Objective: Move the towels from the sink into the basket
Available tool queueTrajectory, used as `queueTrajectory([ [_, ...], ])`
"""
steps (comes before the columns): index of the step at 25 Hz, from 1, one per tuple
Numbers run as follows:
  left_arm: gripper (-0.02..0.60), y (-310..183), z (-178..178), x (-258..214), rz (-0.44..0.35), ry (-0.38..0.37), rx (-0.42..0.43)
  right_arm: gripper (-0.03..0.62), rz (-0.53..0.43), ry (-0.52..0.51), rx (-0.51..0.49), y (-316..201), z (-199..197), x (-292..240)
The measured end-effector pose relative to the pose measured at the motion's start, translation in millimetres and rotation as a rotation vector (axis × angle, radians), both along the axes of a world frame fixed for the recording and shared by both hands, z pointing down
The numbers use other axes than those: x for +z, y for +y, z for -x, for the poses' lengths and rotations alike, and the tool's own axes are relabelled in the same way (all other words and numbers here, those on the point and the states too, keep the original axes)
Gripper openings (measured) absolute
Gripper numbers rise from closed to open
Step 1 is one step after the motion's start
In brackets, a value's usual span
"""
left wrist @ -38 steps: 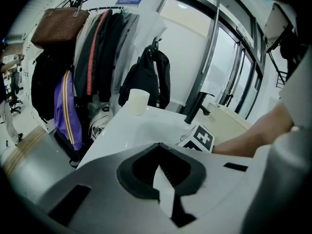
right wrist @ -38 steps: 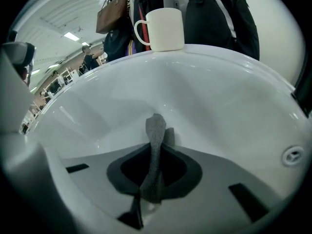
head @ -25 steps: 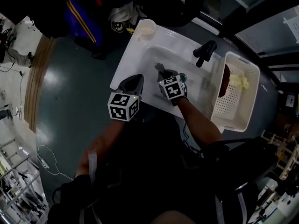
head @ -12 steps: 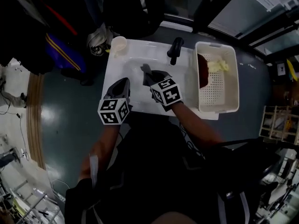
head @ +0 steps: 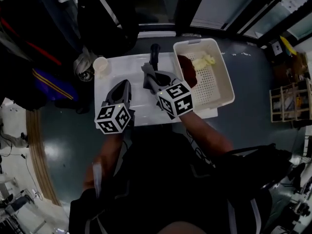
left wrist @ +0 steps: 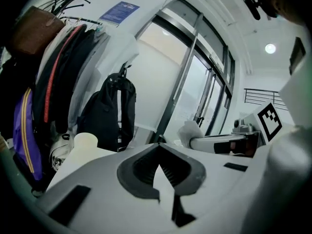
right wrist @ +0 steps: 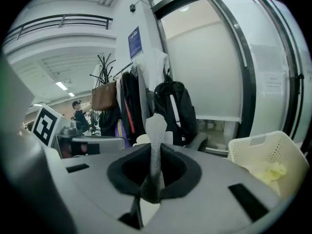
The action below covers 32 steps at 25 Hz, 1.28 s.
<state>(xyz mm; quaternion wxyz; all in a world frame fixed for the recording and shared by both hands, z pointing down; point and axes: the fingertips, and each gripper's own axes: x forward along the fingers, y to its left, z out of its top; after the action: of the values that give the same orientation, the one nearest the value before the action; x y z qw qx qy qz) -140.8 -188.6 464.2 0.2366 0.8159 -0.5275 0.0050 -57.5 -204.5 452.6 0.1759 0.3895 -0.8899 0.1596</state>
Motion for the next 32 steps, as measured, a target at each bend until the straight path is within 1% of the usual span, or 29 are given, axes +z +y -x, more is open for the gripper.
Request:
queueTrajectory([
  [3,0.003,-8,-27,-18,-0.048,-0.018,0.063,0.041,-0.045,-0.008,0.068,-2,-31,-19],
  [7,0.003,-13,-65,-27,-0.045,0.017,0.125,0.041,-0.065,-0.013,0.169,-8,-81,-31],
  [11,0.003,-16,-108,-23,-0.046,-0.018,0.212,0.041,-0.067,-0.016,0.288,-19,-137,-33],
  [14,0.003,-17,-138,-23,-0.061,-0.05,0.273,0.041,-0.068,-0.004,0.361,-24,-176,-30],
  [18,0.003,-23,-171,-25,-0.078,-0.082,0.327,0.041,-0.052,0.021,0.447,-33,-225,-19],
  [21,0.003,-28,-193,-26,-0.086,-0.098,0.357,0.041,-0.018,0.032,0.504,-39,-258,-4],
  [23,0.003,-32,-207,-23,-0.082,-0.105,0.37,0.041,0.016,0.045,0.519,-42,-274,10],
  [26,0.003,-38,-222,-15,-0.06,-0.119,0.371,0.041,0.073,0.066,0.53,-47,-291,34],
  [30,0.003,-47,-236,0,-0.027,-0.141,0.365,0.042,0.167,0.084,0.572,-55,-310,72],
  [32,0.003,-51,-242,6,-0.016,-0.133,0.369,0.043,0.215,0.097,0.586,-59,-318,92],
])
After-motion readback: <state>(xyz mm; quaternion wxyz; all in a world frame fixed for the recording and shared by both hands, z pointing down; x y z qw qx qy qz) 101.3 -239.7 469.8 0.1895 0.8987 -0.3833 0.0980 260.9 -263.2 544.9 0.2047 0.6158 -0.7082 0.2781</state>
